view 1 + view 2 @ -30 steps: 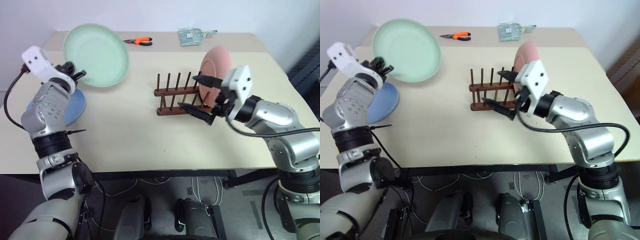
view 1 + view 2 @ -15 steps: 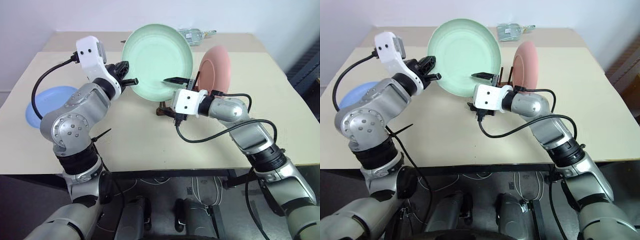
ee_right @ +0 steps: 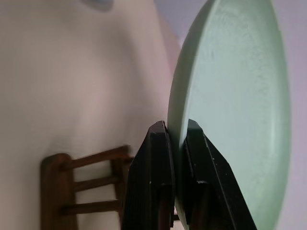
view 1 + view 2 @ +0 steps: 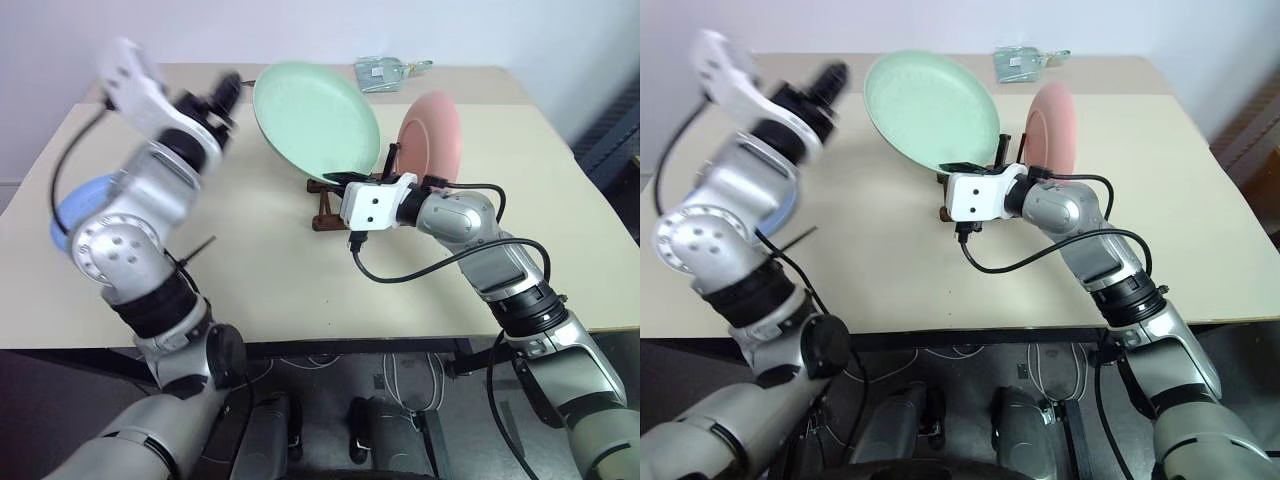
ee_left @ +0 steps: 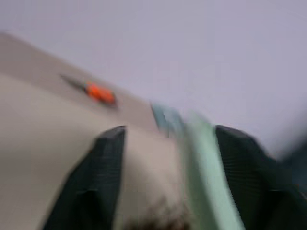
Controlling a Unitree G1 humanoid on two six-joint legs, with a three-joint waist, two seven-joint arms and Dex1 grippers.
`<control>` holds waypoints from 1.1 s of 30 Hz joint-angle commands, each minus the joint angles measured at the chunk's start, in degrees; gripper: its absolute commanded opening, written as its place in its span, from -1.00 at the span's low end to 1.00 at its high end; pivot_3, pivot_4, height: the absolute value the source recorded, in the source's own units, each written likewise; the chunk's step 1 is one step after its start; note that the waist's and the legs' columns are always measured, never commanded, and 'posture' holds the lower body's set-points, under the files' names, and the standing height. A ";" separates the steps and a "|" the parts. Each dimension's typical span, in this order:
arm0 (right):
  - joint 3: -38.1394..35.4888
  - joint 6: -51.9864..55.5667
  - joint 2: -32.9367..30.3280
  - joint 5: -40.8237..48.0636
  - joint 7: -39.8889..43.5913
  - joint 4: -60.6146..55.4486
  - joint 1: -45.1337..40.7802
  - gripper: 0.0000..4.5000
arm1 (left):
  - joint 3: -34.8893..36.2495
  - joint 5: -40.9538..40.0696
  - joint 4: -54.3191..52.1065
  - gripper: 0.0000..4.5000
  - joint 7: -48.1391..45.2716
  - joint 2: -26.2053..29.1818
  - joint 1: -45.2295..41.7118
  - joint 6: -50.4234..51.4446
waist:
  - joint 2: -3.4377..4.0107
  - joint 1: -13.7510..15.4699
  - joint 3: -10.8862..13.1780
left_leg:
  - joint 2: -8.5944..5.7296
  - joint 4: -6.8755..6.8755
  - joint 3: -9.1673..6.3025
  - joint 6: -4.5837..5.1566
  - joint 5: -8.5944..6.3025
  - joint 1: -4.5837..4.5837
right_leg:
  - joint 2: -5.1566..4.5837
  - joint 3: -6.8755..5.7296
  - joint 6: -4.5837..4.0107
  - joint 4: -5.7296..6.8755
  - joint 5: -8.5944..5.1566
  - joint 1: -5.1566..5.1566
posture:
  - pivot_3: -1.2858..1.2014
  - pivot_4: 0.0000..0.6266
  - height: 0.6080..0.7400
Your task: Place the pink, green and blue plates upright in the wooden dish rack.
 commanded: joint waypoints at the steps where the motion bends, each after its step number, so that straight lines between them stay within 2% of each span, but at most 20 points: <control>1: -10.26 12.31 4.14 17.36 1.33 -10.09 0.06 -1.00 | -5.93 11.00 4.59 0.59 -5.34 9.68 5.70 -8.45 | 0.05 -0.49 -0.02 | 0.01 -0.07 0.01 -0.04 0.02 0.02 | 0.04 0.01 -0.01 0.00 0.00 -0.01 | 0.03 -0.52 1.00; 2: -14.05 20.10 5.27 25.78 1.43 -13.27 0.34 -1.00 | -10.96 13.76 5.50 0.59 -10.09 13.35 9.80 -10.45 | 0.05 -0.42 -0.02 | 0.02 -0.15 0.02 -0.08 0.05 0.08 | 0.07 0.03 -0.01 0.01 0.00 0.00 | 0.03 -0.52 1.00; 4: -20.28 32.05 7.44 38.29 -1.01 -17.17 0.04 -1.00 | -16.80 15.14 6.06 0.59 -17.95 16.48 15.64 -13.20 | 0.04 0.06 -0.04 | 0.02 -0.23 0.00 -0.13 0.08 0.07 | 0.10 0.01 -0.03 0.06 0.00 0.00 | 0.03 -0.52 1.00; 6: -27.33 42.98 10.12 50.38 -7.49 -17.64 -1.50 -1.00 | -22.85 16.52 4.57 0.59 -27.46 18.91 22.49 -18.68 | 0.01 0.58 -0.06 | 0.00 -0.23 -0.09 -0.14 0.06 0.06 | 0.05 -0.04 -0.04 -0.01 0.00 0.08 | 0.03 -0.52 1.00; 9: -30.99 50.90 10.58 57.06 -12.10 -17.80 -1.03 -1.00 | -30.45 15.97 -0.44 0.59 -41.96 22.79 32.77 -24.16 | 0.02 0.59 -0.05 | -0.06 -0.24 -0.05 -0.29 -0.07 0.02 | -0.25 0.04 -0.07 -0.07 0.01 -0.08 | 0.03 -0.52 1.00; 12: -32.26 55.43 10.56 61.10 -14.96 -17.57 -0.13 -1.00 | -32.80 12.82 -4.17 0.59 -50.39 24.22 38.66 -24.88 | 0.04 0.05 -0.04 | -0.06 -0.63 0.06 -0.37 -0.04 -0.01 | -0.33 0.17 -0.17 -0.11 0.02 -0.36 | 0.03 -0.52 1.00; 16: -33.42 57.48 10.30 63.43 -16.85 -15.38 -0.44 -1.00 | -34.55 12.39 -6.77 0.59 -54.05 24.39 41.33 -23.88 | 0.13 -0.49 -0.07 | 0.05 -0.79 0.07 -0.57 0.20 -0.06 | -0.23 0.16 -0.48 0.10 -0.04 -0.59 | 0.03 -0.52 1.00; 25: -33.38 58.34 7.33 63.89 -13.93 -6.28 -3.02 -1.00 | -33.57 11.36 -8.65 0.59 -54.56 22.99 41.45 -20.65 | 0.18 -0.21 -0.09 | 0.08 -0.78 0.18 -0.35 0.26 -0.05 | -0.16 0.17 -0.48 0.13 -0.02 -0.59 | 0.03 -0.52 1.00; 33: -30.88 58.13 8.05 60.95 -13.56 0.30 -5.94 -1.00 | -33.38 11.52 -9.61 0.59 -53.70 22.26 42.20 -19.51 | 0.18 -0.32 -0.09 | 0.08 -0.76 0.19 -0.33 0.25 -0.06 | -0.14 0.18 -0.48 0.13 -0.02 -0.59 | 0.03 -0.52 1.00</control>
